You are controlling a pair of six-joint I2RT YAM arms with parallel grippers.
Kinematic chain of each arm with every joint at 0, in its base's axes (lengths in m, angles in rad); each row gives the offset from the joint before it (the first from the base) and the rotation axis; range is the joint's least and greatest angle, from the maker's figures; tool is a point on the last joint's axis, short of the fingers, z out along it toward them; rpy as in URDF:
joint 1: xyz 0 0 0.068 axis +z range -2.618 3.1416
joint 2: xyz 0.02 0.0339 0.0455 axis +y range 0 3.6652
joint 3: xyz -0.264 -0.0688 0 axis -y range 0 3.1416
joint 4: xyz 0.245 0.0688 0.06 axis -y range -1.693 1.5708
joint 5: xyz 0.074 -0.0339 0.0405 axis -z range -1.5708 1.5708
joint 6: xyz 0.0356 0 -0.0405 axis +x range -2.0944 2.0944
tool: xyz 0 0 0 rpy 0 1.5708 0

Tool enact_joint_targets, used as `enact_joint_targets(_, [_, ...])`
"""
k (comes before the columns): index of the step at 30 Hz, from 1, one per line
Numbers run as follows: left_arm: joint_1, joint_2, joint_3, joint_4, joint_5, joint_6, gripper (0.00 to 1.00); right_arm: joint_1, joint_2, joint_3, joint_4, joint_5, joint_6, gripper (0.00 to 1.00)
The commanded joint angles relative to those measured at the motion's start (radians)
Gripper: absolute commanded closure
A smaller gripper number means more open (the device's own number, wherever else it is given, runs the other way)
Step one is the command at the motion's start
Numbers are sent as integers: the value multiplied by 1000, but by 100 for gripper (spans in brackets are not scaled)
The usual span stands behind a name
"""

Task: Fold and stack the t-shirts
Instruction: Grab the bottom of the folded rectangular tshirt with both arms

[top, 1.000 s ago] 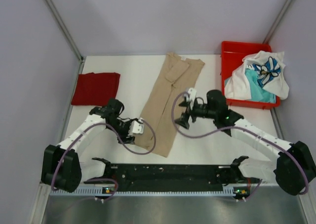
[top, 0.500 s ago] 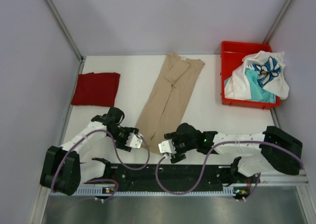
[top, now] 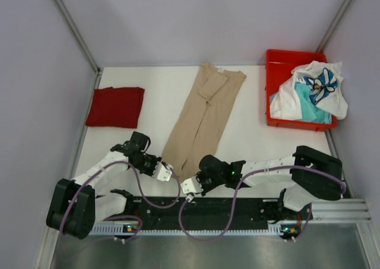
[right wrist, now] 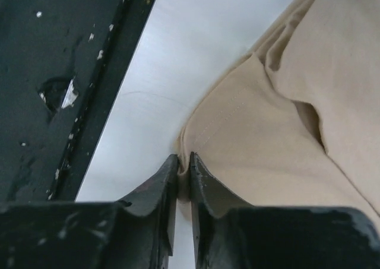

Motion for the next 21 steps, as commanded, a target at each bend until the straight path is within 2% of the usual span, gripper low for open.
enact_joint_targets(1, [-15,-5,-41,-7,-79,27,94,11,3,41,-172,33,9,97])
enact_joint_targets(2, [-23,-16,-36,-17,-76,7,100,11,-11,46,-196,29,15,100])
enact_joint_targets(9, [-73,-72,138,-353,95,-149,100,9,-250,44,-359,-103,89,100])
enact_joint_targets(12, [-89,-60,238,-395,169,-252,100,-26,-356,40,-371,-135,135,100])
enact_joint_targets(17, [-86,44,430,-309,137,-462,100,-262,-409,76,-353,-254,187,100])
enact_joint_targets(21, [-86,197,594,-217,90,-591,100,-474,-337,121,-275,-326,187,100])
